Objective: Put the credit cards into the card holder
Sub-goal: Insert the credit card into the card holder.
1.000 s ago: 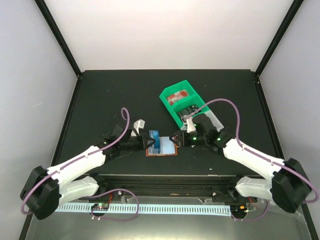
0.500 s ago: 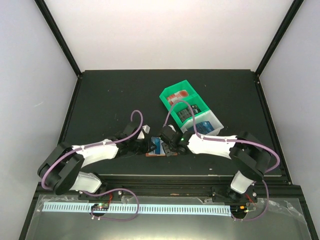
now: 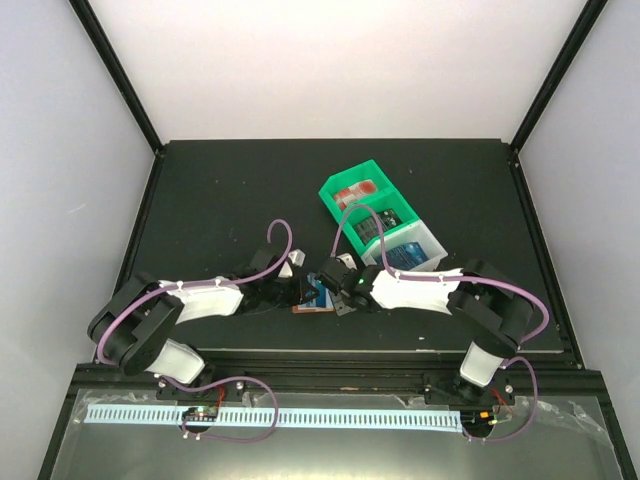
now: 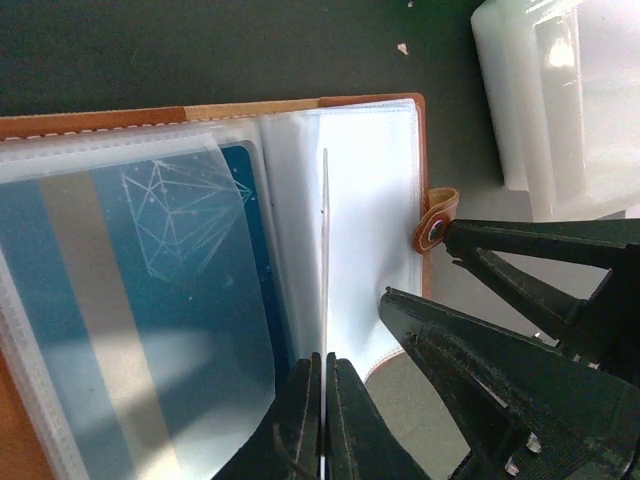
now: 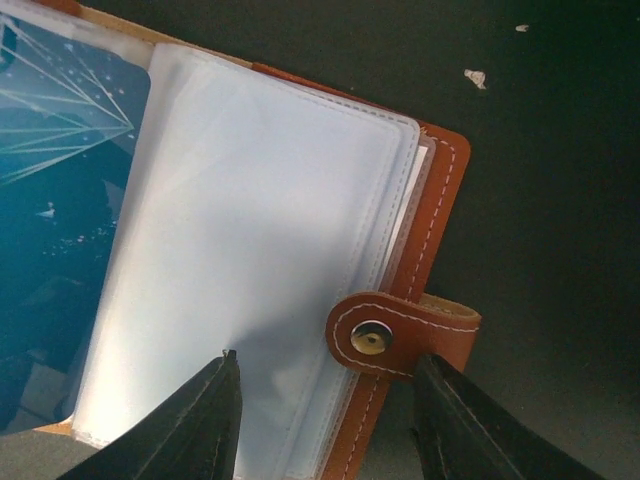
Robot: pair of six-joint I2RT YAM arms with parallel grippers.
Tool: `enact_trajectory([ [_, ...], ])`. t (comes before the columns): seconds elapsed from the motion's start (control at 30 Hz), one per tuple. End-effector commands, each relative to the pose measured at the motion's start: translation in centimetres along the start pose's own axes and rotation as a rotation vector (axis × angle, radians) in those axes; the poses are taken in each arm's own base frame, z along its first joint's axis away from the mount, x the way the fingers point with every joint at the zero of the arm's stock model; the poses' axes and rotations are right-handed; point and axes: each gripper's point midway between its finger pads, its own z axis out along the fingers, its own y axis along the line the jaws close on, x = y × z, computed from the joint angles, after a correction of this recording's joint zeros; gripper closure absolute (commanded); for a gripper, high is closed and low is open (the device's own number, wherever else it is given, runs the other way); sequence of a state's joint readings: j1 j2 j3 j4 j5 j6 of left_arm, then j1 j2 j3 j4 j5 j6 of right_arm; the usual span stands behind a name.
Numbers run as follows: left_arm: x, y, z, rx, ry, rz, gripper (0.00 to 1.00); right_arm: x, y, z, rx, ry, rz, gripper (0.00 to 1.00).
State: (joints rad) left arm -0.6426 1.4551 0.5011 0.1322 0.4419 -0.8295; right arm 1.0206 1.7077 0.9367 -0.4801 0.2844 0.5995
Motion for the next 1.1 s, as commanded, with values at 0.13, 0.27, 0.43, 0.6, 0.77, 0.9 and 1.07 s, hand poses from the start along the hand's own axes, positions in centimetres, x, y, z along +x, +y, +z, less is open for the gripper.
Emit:
enact_trajectory([
  [0.13, -0.2, 0.6, 0.4, 0.002, -0.011, -0.067, 0.98, 2.0, -0.7, 1.3, 0.033, 0.043, 0.029, 0.54],
  [0.27, 0.1, 0.9, 1.1, 0.034, 0.006, -0.173, 0.99, 2.1, -0.6, 1.4, 0.023, 0.044, 0.037, 0.57],
  [0.43, -0.1, 0.4, 1.5, 0.073, 0.018, -0.197, 0.99, 2.3, -0.7, 1.5, 0.025, 0.048, 0.039, 0.57],
  [0.6, -0.1, -0.5, 1.6, 0.125, 0.052, -0.181, 0.98, 2.3, -0.3, 1.5, 0.007, 0.054, 0.039, 0.57],
  [0.77, -0.2, -1.2, 0.7, 0.176, 0.072, -0.146, 0.98, 2.2, -0.1, 1.5, -0.001, 0.054, 0.038, 0.57],
  [0.9, -0.5, -2.0, 0.1, 0.203, 0.089, -0.089, 0.98, 2.3, 0.0, 1.7, -0.004, 0.06, 0.036, 0.58],
  [1.07, -0.3, -3.1, 0.0, 0.252, 0.13, -0.056, 0.98, 2.4, 0.0, 1.8, -0.002, 0.064, 0.035, 0.58],
])
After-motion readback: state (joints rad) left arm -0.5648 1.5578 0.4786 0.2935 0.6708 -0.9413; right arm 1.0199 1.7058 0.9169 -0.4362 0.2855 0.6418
